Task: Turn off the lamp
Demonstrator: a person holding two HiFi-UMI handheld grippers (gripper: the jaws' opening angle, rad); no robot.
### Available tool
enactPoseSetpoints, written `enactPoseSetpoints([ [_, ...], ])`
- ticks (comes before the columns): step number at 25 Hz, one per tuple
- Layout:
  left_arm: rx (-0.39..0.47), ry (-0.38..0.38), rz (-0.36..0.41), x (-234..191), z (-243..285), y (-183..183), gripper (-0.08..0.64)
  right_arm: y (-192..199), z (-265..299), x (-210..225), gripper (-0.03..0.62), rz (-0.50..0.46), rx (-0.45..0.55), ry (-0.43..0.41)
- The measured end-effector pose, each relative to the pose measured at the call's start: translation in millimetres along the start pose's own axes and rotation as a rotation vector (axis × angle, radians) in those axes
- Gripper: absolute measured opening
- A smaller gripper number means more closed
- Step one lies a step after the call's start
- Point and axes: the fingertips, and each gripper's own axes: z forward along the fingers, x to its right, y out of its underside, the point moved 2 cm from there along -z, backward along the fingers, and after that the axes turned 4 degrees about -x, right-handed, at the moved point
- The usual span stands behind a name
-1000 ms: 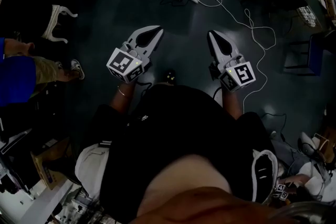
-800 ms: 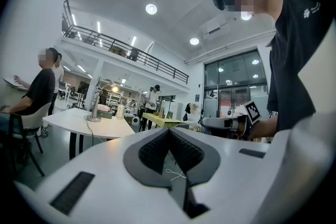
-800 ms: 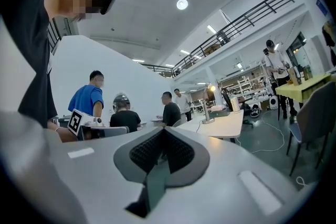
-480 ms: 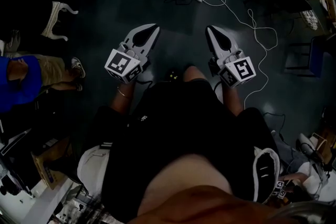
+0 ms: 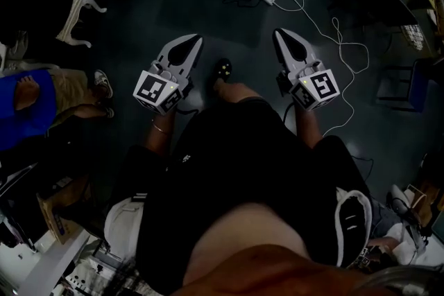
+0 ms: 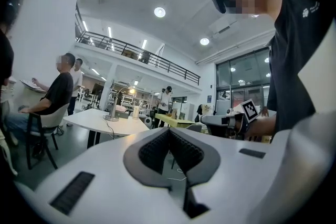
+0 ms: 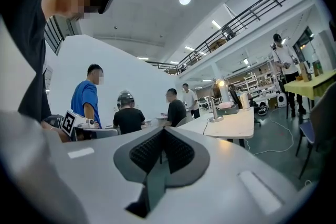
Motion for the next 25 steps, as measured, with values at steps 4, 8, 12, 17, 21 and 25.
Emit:
enactPoseSetpoints([
  [4,-0.002,-0.031,-0.001,-17.0,-0.2,-1.1,0.008,0.5,26.7,3.7,0.0,0.017,-0.01,-0.032],
  [8,-0.011,-0.062,-0.019,-42.0,1.1,-3.3,0.008,1.7,56.4,9.0,0.0,0.04,-0.01,-0.05],
  [12,0.0,-0.078,0.002,-66.1,11.4,-16.0,0.008,-0.9,85.7,20.6,0.0,0.047,-0.011,-0.06],
  [17,-0.022,-0.089,-0.003,-98.3,30.0,-27.1,0.008,-8.9,122.0,38.3,0.0,0.054,0.005,-0.064],
  [21,-0.018,-0.077,0.004,-119.7,44.8,-30.3,0.008,-10.1,143.1,52.5,0.0,0.071,0.002,-0.055],
  [25,-0.018,-0.075,0.029,-138.0,55.9,-35.4,0.008,-11.5,158.7,65.1,0.0,0.077,0.005,-0.048],
])
